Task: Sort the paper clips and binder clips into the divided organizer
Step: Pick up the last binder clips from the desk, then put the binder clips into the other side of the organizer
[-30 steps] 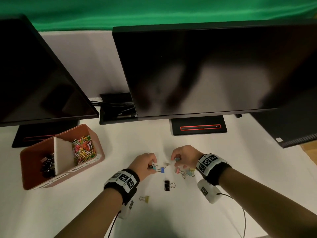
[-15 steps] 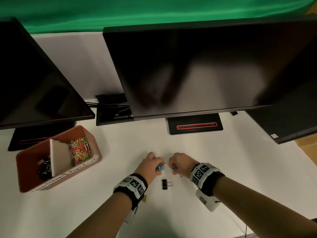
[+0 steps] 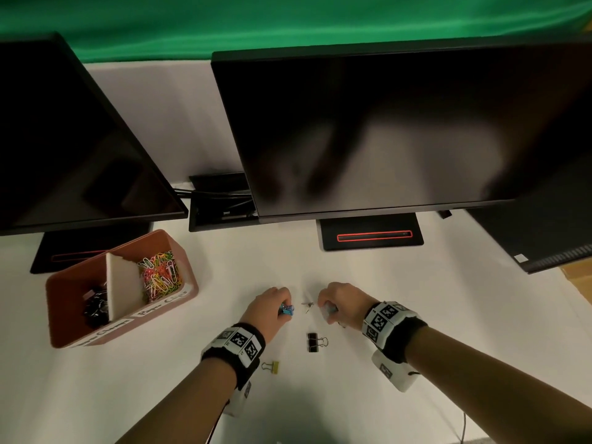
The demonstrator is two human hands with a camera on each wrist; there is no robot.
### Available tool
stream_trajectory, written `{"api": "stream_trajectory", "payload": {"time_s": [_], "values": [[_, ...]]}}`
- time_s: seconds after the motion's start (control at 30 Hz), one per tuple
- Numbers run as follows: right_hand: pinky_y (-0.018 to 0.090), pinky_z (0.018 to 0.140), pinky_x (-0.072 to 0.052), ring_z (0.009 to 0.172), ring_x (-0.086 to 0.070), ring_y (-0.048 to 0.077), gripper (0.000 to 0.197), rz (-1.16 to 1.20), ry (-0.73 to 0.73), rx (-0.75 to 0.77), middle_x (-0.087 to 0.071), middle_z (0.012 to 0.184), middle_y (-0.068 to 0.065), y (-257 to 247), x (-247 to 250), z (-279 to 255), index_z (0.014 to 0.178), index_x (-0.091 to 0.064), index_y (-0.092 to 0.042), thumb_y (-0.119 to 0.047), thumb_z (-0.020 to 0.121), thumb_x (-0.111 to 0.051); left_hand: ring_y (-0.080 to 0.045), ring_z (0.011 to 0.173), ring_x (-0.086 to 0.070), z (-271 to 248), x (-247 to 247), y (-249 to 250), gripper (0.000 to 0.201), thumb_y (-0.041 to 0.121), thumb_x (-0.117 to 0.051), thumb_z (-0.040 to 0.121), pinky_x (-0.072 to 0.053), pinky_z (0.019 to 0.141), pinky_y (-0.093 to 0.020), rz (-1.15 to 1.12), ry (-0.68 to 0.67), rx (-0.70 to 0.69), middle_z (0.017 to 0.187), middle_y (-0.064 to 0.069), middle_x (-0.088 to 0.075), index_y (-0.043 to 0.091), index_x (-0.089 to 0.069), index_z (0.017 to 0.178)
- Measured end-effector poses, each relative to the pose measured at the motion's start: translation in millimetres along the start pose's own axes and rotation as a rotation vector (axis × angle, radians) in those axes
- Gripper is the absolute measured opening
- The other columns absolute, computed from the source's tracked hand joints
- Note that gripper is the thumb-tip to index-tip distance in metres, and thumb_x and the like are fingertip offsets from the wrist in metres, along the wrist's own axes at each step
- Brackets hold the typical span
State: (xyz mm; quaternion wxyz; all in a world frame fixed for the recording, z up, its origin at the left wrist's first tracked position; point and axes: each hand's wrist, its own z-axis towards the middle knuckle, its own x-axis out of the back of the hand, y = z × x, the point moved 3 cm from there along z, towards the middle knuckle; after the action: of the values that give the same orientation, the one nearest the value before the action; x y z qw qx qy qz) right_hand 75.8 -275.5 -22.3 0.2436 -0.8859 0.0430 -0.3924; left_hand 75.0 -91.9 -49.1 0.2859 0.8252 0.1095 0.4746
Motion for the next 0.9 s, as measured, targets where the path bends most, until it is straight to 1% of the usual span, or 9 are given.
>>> {"api": "stream_trajectory", "payload": {"time_s": [0.1,0.2,0.27,0.4,0.5,0.63,0.77,0.83,0.9], "values": [[0.022,0.078,-0.042,0.084,-0.049,0.016,0.045,0.05,0.046,0.058,-0.045,0.098,-0.001,-8,2,2,0.125,-0.052,-0.014,-0.007,0.083,-0.065,-0.012,0.074,-0.054,-2,3,-4,0.013,0.017,-0.063,0.083,-0.045,0.07,-0.021,-0.043,-0.014,0.028,0.089,0.004,-0.058,0.015,-0.05,0.086],[0.025,0.089,-0.046,0.101,-0.055,0.023,0.053,0.028,0.031,0.114,-0.049,0.116,0.006,-21,-2,10,0.133,-0.048,-0.014,-0.005,0.083,-0.065,-0.012,0.072,-0.053,-6,5,-8,0.016,0.017,-0.065,0.081,-0.047,0.071,-0.023,-0.084,-0.006,0.067,0.092,0.001,-0.061,0.015,-0.053,0.091],[0.028,0.093,-0.045,0.106,-0.055,0.026,0.048,-0.022,0.004,0.138,-0.05,0.122,0.009,-27,-6,19,0.129,-0.053,-0.01,-0.004,0.083,-0.064,-0.01,0.07,-0.052,-11,8,-11,0.019,0.018,-0.068,0.08,-0.046,0.07,-0.02,-0.136,0.02,0.095,0.092,0.001,-0.06,0.017,-0.055,0.094],[0.028,0.092,-0.042,0.109,-0.055,0.027,0.033,-0.108,-0.044,0.139,-0.056,0.121,0.01,-39,-5,35,0.12,-0.06,-0.009,-0.006,0.087,-0.059,-0.007,0.072,-0.057,-31,28,-21,0.019,0.017,-0.071,0.078,-0.042,0.067,-0.009,-0.254,0.107,0.122,0.091,0.003,-0.063,0.019,-0.061,0.094],[0.029,0.094,-0.043,0.111,-0.055,0.026,0.033,-0.122,-0.062,0.189,-0.057,0.123,0.01,-65,2,46,0.12,-0.06,-0.01,-0.007,0.087,-0.059,-0.008,0.071,-0.061,-59,59,-40,0.02,0.014,-0.074,0.074,-0.045,0.068,-0.012,-0.351,0.213,0.18,0.088,0.002,-0.068,0.024,-0.062,0.087],[0.031,0.093,-0.046,0.104,-0.056,0.025,0.032,-0.064,-0.021,0.371,-0.058,0.116,0.011,-148,21,67,0.118,-0.062,-0.012,-0.009,0.086,-0.062,-0.009,0.074,-0.061,-108,119,-77,0.023,0.015,-0.076,0.074,-0.05,0.071,-0.025,-0.376,0.434,0.324,0.086,0.006,-0.066,0.027,-0.061,0.085],[0.028,0.095,-0.043,0.106,-0.055,0.019,0.029,0.021,0.083,0.558,-0.06,0.116,0.005,-260,30,94,0.115,-0.064,-0.016,-0.015,0.086,-0.063,-0.01,0.069,-0.06,-150,178,-124,0.025,0.013,-0.078,0.071,-0.046,0.062,-0.02,-0.412,0.745,0.502,0.078,0.003,-0.063,0.011,-0.062,0.09],[0.027,0.094,-0.043,0.108,-0.055,0.018,0.031,0.065,0.123,0.587,-0.059,0.119,0.004,-311,29,110,0.117,-0.062,-0.017,-0.017,0.086,-0.063,-0.012,0.067,-0.059,-161,196,-147,0.027,0.011,-0.077,0.072,-0.046,0.061,-0.021,-0.409,0.804,0.568,0.077,0.001,-0.062,0.008,-0.063,0.096],[0.032,0.094,-0.049,0.108,-0.058,0.022,0.035,0.115,0.122,0.554,-0.06,0.123,0.007,-348,24,124,0.121,-0.059,-0.015,-0.019,0.086,-0.064,-0.018,0.077,-0.062,-167,205,-162,0.036,0.01,-0.075,0.074,-0.052,0.072,-0.029,-0.401,0.782,0.602,0.091,-0.006,-0.066,0.007,-0.062,0.108]]}}
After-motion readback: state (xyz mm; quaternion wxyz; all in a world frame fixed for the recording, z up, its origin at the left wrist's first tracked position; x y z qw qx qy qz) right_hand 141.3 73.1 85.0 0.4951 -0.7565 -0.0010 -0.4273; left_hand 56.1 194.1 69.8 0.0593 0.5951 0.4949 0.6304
